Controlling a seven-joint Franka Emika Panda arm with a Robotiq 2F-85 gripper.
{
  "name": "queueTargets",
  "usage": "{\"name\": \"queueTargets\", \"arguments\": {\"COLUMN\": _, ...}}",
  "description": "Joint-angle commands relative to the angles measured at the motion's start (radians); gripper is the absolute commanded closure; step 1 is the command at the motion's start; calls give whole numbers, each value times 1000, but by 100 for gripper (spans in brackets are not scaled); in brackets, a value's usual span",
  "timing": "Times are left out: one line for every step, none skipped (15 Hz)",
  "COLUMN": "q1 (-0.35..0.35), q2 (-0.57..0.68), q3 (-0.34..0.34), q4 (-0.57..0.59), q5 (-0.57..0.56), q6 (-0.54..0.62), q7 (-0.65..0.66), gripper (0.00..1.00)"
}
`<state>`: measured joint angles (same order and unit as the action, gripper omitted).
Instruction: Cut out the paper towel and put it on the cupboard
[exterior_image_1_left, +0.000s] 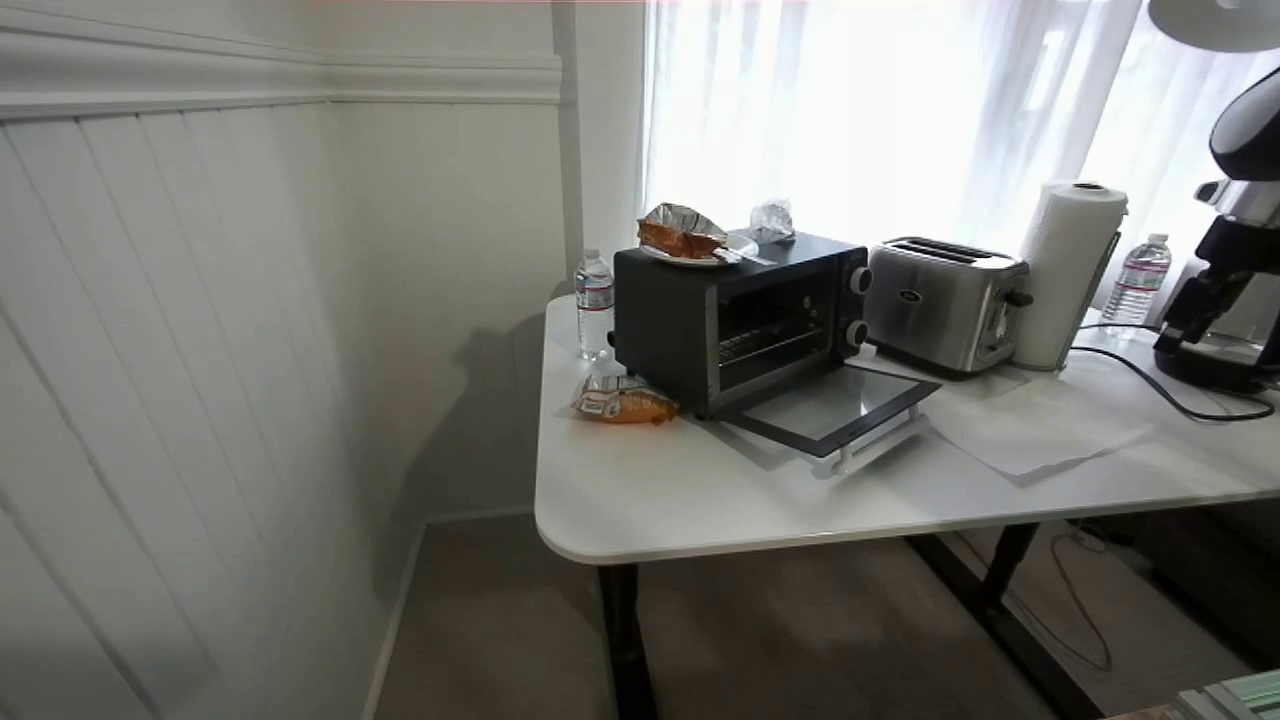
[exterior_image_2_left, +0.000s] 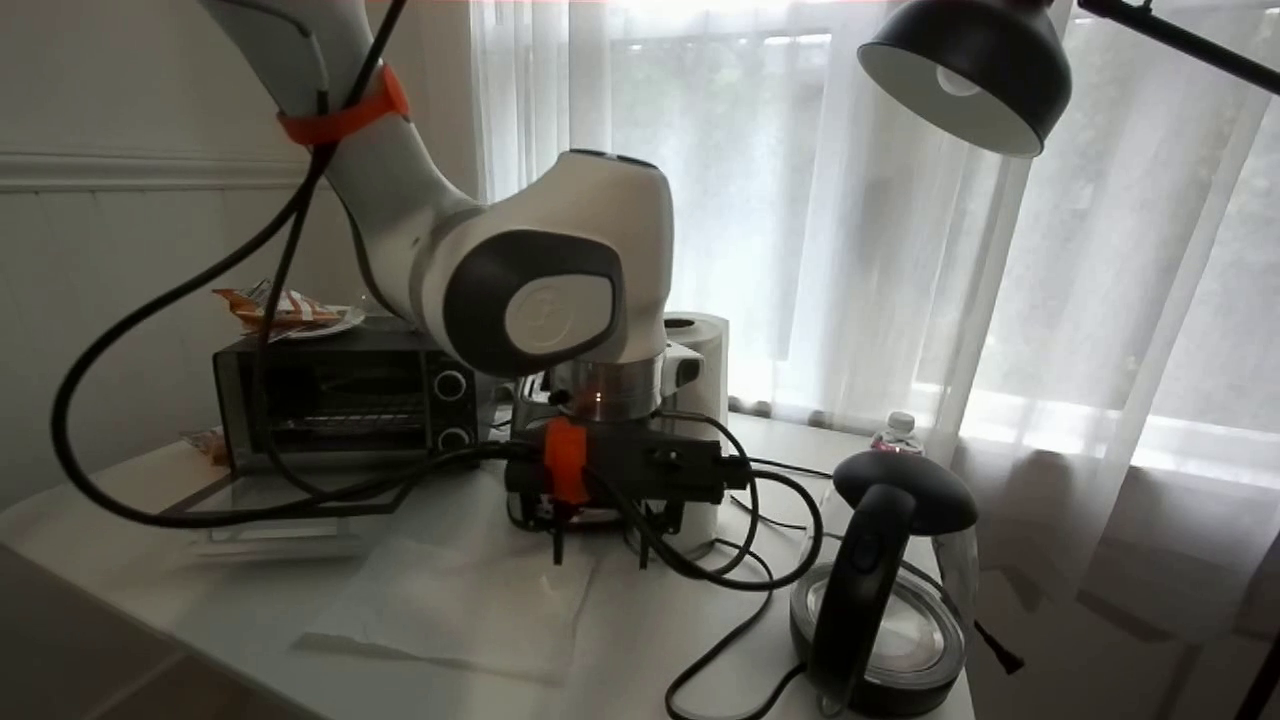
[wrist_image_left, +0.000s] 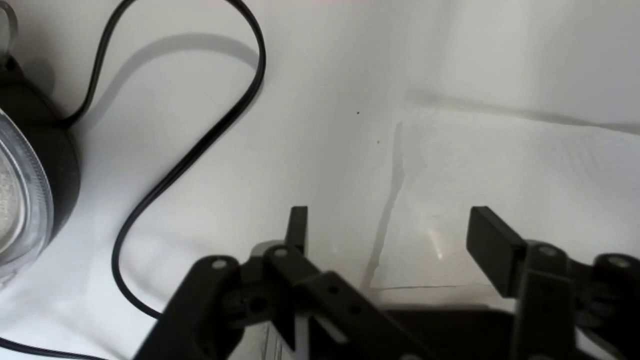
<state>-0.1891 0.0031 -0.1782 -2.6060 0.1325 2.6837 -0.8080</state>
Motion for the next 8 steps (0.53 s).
{"name": "queueTargets", "arguments": {"q1": 17, "q2": -159, "q3": 15, "q4": -78, "q5": -184, "q6": -137, "q7": 251, "gripper": 0}}
{"name": "queueTargets", "arguments": {"q1": 25, "q2": -199, "q3": 27, "q4": -88, "q5": -200, "q6": -200, "q7": 285, "gripper": 0}}
{"name": "queueTargets", "arguments": {"q1": 42, "q2": -252, "q3": 43, "q4": -102, "q5": -194, "q6": -259, "q7": 302, "gripper": 0}}
{"name": "queueTargets", "arguments": {"q1": 61, "q2": -296, "q3": 57, "q4": -109, "q5": -180, "q6": -313, "q7": 322, "gripper": 0}}
{"name": "queueTargets", "arguments": {"q1": 85, "q2": -346, "q3": 71, "q4": -119, "q5": -161, "q6": -341, "q7": 337, "gripper": 0}}
{"name": "queueTargets", "arguments": {"q1": 112, "q2": -386, "q3": 83, "q4": -116, "q5": -138, "q6": -383, "q7": 356, "gripper": 0}}
{"name": "queueTargets", "arguments": {"q1": 140, "q2": -427, "q3": 96, "q4": -117, "q5": -119, "q6": -409, "q7": 380, "gripper": 0}}
{"name": "queueTargets", "arguments": {"q1": 164, "q2": -458, "q3": 108, "q4": -114, "q5": -108, "q6": -426, "q7": 415, "gripper": 0}}
